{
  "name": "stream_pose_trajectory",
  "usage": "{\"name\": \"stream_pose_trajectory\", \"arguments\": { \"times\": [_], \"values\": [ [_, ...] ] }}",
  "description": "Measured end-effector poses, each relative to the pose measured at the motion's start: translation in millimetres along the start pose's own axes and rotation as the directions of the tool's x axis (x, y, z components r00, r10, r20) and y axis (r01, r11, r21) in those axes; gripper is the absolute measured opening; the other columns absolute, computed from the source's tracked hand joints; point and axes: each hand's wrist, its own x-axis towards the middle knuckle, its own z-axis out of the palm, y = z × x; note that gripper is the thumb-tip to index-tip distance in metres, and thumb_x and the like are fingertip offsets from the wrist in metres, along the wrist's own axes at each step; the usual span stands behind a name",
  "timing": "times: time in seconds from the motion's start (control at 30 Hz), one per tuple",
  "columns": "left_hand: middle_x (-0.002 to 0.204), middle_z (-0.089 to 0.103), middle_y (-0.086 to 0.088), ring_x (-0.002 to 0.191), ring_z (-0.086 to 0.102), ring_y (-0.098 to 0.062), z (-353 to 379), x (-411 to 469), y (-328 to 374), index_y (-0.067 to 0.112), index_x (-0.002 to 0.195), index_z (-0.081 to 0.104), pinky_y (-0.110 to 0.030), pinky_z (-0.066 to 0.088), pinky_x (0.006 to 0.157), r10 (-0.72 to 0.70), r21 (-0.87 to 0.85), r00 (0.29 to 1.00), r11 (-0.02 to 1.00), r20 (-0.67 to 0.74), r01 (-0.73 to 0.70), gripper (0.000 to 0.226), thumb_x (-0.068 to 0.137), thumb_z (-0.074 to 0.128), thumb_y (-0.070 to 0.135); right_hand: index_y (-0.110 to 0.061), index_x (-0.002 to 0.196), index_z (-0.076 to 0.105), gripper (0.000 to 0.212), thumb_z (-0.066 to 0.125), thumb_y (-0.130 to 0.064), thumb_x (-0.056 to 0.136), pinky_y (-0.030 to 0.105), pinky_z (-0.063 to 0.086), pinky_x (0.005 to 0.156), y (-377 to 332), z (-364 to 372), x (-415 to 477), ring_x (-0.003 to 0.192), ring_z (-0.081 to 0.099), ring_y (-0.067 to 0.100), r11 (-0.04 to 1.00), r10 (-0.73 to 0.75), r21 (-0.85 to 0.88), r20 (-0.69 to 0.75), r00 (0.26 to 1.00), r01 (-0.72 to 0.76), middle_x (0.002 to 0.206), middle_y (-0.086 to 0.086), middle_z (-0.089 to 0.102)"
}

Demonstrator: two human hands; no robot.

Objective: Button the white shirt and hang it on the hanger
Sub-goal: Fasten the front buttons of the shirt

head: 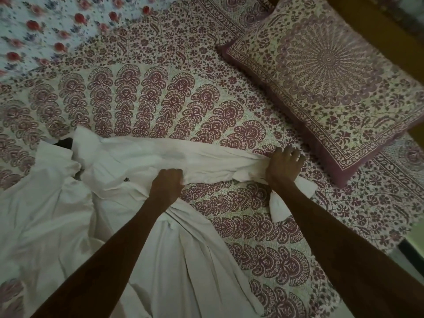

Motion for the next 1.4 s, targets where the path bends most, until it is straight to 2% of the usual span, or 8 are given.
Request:
{"name": "stream_pose_trajectory", "arguments": {
  "times": [0.2,0.33,0.53,0.67,0.83,1.1,1.27,1.4],
  "values": [
    [0.083,0.064,0.001,0.079,0.057,-0.023,-8.5,-37.9,-8.9,0.018,0.081,0.065,-0.036,0.044,0.071,0.171,-0.155,0.959,0.966,-0.226,-0.209,0.025,0.069,0.064,-0.003,-0.01,0.106,0.066,0.027,0.054,-0.003,0.082,0.038,0.053,0.079,-38.0,-1.3,-42.1,0.096,0.061,0.032,0.82,-0.329,0.456,-0.116,0.937,0.344,0.103,0.014,0.068],
    [0.107,0.056,-0.003,0.095,0.053,-0.021,-3.0,-71.3,-25.2,0.018,0.105,0.061,-0.037,0.045,0.079,-0.079,-0.252,0.909,0.967,-0.408,-0.029,0.035,0.075,0.061,-0.002,-0.018,0.089,0.07,0.016,0.055,-0.021,0.087,0.035,0.054,0.066,-73.4,-0.5,-111.8,0.074,0.069,0.024,0.565,-0.568,0.701,-0.052,0.821,0.435,0.081,0.006,0.073],
    [0.103,0.057,-0.006,0.094,0.057,-0.03,19.3,-136.3,-73.8,0.017,0.101,0.063,-0.041,0.045,0.079,-0.373,-0.188,0.885,0.925,-0.277,0.331,0.033,0.071,0.071,0.006,-0.02,0.099,0.067,0.031,0.052,-0.044,0.088,0.032,0.054,0.078,-122.9,26.9,-184.8,0.093,0.068,0.024,0.669,-0.658,0.556,0.136,0.74,0.493,0.098,0.005,0.071],
    [0.125,0.046,-0.01,0.112,0.048,-0.032,25.1,-182.9,-99.0,0.015,0.122,0.051,-0.047,0.044,0.088,-0.642,-0.095,0.723,0.761,-0.253,0.642,0.056,0.071,0.073,0.026,-0.015,0.132,0.045,0.051,0.053,-0.047,0.092,0.036,0.05,0.086,-138.9,41.7,-214.7,0.107,0.062,0.027,0.773,-0.623,0.306,0.195,0.758,0.556,0.122,0.006,0.058],
    [0.119,0.049,-0.016,0.1,0.057,-0.037,31.2,-200.8,-123.6,0.013,0.133,0.032,-0.045,0.05,0.077,-0.774,-0.465,0.627,0.589,-0.089,0.66,0.062,0.08,0.064,0.012,-0.008,0.138,0.042,0.042,0.045,-0.017,0.097,0.033,0.05,0.084,-145.6,45.4,-227.5,0.104,0.065,0.026,0.852,-0.521,0.121,0.116,0.845,0.509,0.12,0.01,0.061],
    [0.086,0.064,0.002,0.082,0.065,-0.023,42.6,-214.9,-137.9,0.01,0.101,0.057,-0.02,0.044,0.07,-0.615,-0.785,0.788,0.502,-0.03,0.362,0.022,0.08,0.058,0.001,-0.044,0.06,0.061,0.04,0.073,-0.01,0.075,0.02,0.043,0.068,-131.1,23.7,-267.9,0.065,0.056,-0.002,0.535,-0.778,0.661,0.143,0.612,0.526,0.063,-0.022,0.061],
    [0.091,0.064,-0.002,0.084,0.063,-0.021,58.4,-259.5,-124.5,0.013,0.095,0.062,-0.032,0.052,0.077,-0.576,-0.754,0.787,0.612,-0.219,0.238,0.015,0.089,0.051,0.005,-0.015,0.103,0.064,0.017,0.062,-0.019,0.087,0.038,0.054,0.076,-109.0,41.4,-305.4,0.091,0.062,0.025,0.721,-0.619,0.441,0.061,0.783,0.535,0.099,0.005,0.064],
    [0.093,0.066,-0.004,0.093,0.064,-0.024,77.0,-299.0,-93.5,0.012,0.089,0.06,-0.031,0.05,0.079,-0.41,-0.565,0.907,0.726,0.103,0.392,0.021,0.088,0.062,0.033,-0.012,0.12,0.047,0.043,0.063,-0.035,0.088,0.039,0.049,0.071,-92.5,55.3,-340.0,0.095,0.057,0.03,0.867,-0.49,0.163,0.111,0.865,0.471,0.111,0.008,0.055]
  ]
}}
